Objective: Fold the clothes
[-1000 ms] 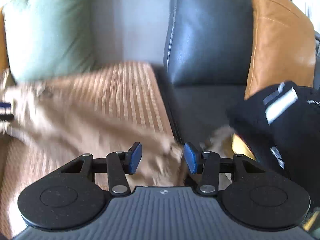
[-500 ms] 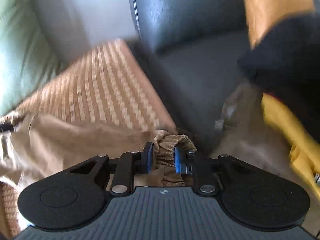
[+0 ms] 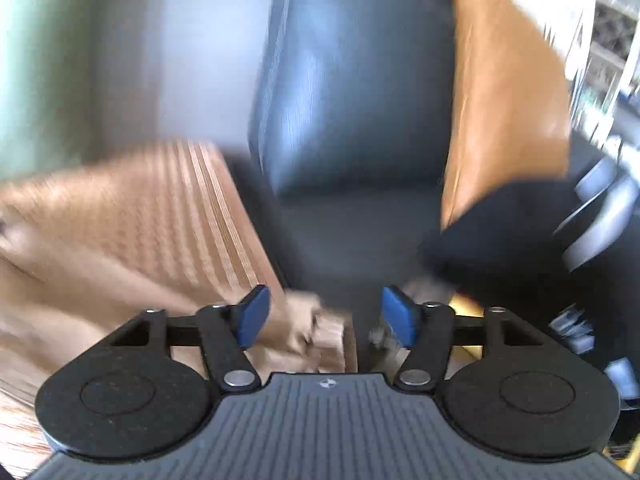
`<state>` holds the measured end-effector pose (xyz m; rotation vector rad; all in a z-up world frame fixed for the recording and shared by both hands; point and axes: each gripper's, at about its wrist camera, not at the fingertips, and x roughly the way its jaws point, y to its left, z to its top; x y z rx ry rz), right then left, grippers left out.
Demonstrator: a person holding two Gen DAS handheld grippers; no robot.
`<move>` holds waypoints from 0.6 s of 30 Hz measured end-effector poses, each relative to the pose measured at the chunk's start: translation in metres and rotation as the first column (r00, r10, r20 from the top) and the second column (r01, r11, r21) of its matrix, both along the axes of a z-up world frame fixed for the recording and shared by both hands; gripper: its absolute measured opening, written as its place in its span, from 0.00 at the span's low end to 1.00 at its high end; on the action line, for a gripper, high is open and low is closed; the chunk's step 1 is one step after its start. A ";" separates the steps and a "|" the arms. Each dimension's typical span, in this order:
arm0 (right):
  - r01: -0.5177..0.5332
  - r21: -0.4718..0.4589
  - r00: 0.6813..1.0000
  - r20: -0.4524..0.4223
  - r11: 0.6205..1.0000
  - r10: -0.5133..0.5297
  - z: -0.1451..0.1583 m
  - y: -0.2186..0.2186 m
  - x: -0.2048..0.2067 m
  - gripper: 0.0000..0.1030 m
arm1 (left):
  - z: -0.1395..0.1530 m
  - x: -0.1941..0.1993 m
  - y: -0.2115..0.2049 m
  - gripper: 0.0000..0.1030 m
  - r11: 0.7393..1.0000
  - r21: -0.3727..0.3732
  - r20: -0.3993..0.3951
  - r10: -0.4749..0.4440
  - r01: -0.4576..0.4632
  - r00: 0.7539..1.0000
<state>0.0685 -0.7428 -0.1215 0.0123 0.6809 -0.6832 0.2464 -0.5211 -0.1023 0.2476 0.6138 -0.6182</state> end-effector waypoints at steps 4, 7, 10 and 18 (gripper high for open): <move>-0.179 0.060 0.979 0.113 0.982 0.171 0.058 0.066 -0.017 0.79 | 0.031 -0.046 0.104 0.77 0.997 0.012 0.074 0.078 -0.079 0.994; -0.340 0.109 0.931 0.180 0.934 0.318 0.089 0.120 -0.014 0.80 | 0.049 -0.081 0.187 0.78 0.984 0.051 0.133 0.162 -0.170 0.978; -0.499 0.151 0.858 0.220 0.853 0.463 0.110 0.187 -0.006 0.82 | 0.056 -0.103 0.278 0.79 0.946 0.104 0.146 0.292 -0.309 0.945; -0.759 0.283 0.646 0.217 0.587 0.731 0.115 0.383 0.041 0.82 | 0.049 -0.140 0.487 0.83 0.787 0.145 0.041 0.601 -0.600 0.798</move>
